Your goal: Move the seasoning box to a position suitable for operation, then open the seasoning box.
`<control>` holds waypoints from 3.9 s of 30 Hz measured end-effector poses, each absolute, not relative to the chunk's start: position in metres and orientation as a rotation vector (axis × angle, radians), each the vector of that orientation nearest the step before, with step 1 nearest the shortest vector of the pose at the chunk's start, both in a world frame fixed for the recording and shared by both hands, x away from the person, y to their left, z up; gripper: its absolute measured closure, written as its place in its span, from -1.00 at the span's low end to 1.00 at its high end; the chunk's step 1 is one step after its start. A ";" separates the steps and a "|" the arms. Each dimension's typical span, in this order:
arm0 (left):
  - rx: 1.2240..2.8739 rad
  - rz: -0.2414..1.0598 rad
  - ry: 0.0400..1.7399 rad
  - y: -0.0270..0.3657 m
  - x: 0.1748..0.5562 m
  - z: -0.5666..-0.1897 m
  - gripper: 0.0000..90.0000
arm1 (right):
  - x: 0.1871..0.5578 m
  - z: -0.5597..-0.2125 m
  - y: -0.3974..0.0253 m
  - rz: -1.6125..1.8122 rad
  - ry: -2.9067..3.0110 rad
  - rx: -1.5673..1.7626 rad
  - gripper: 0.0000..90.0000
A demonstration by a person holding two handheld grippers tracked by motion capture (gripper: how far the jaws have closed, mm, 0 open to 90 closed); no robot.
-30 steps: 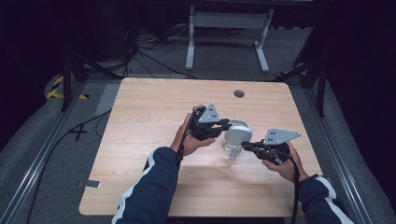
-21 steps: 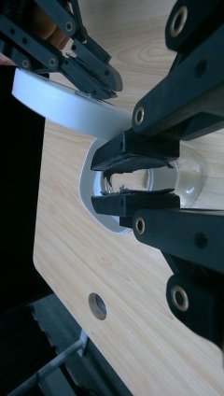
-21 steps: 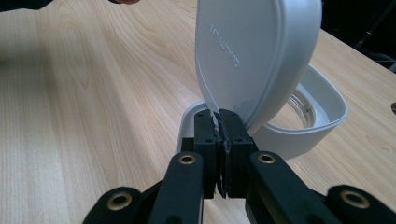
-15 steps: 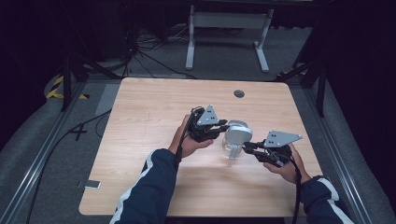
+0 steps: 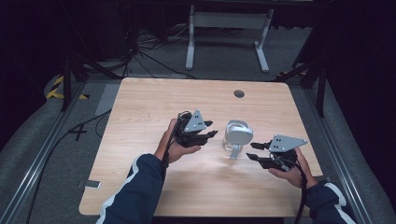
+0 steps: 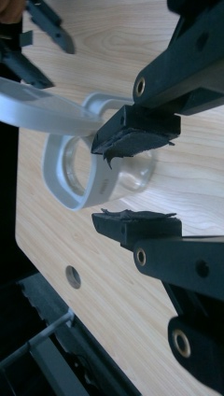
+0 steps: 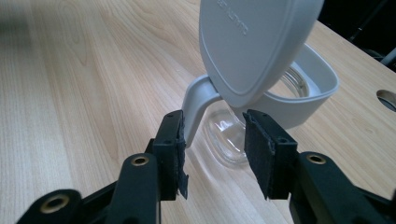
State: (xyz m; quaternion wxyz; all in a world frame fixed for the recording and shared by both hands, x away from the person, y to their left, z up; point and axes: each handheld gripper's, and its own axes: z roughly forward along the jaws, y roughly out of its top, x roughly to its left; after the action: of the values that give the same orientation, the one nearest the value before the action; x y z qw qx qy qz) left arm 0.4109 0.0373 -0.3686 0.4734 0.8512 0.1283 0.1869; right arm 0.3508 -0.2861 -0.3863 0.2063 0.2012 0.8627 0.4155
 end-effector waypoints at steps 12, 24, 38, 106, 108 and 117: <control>2.181 0.517 0.357 0.077 0.386 -0.383 0.16 | 0.346 -0.391 -0.310 1.103 2.352 0.626 0.04; 2.300 0.575 0.454 0.123 0.358 -0.410 0.02 | 0.340 -0.401 -0.336 1.016 2.306 0.715 -0.10; 2.337 0.609 0.589 0.163 0.344 -0.434 -0.29 | 0.331 -0.418 -0.348 0.877 2.342 0.726 -0.19; 2.182 0.375 0.923 0.243 0.332 -0.483 -0.67 | 0.308 -0.467 -0.437 0.991 2.230 1.199 -0.40; 2.183 0.378 0.925 0.243 0.332 -0.483 -0.67 | 0.309 -0.466 -0.437 0.988 2.229 1.204 -0.40; 2.195 0.388 0.920 0.244 0.332 -0.482 -0.67 | 0.309 -0.467 -0.437 0.984 2.219 1.210 -0.41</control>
State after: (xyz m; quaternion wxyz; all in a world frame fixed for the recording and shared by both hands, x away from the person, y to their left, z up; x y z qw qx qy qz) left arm 0.3325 0.2438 -0.4819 0.3570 0.8503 0.3562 0.1503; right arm 0.3088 -0.4367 -0.4666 0.2132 0.4358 0.7994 0.3544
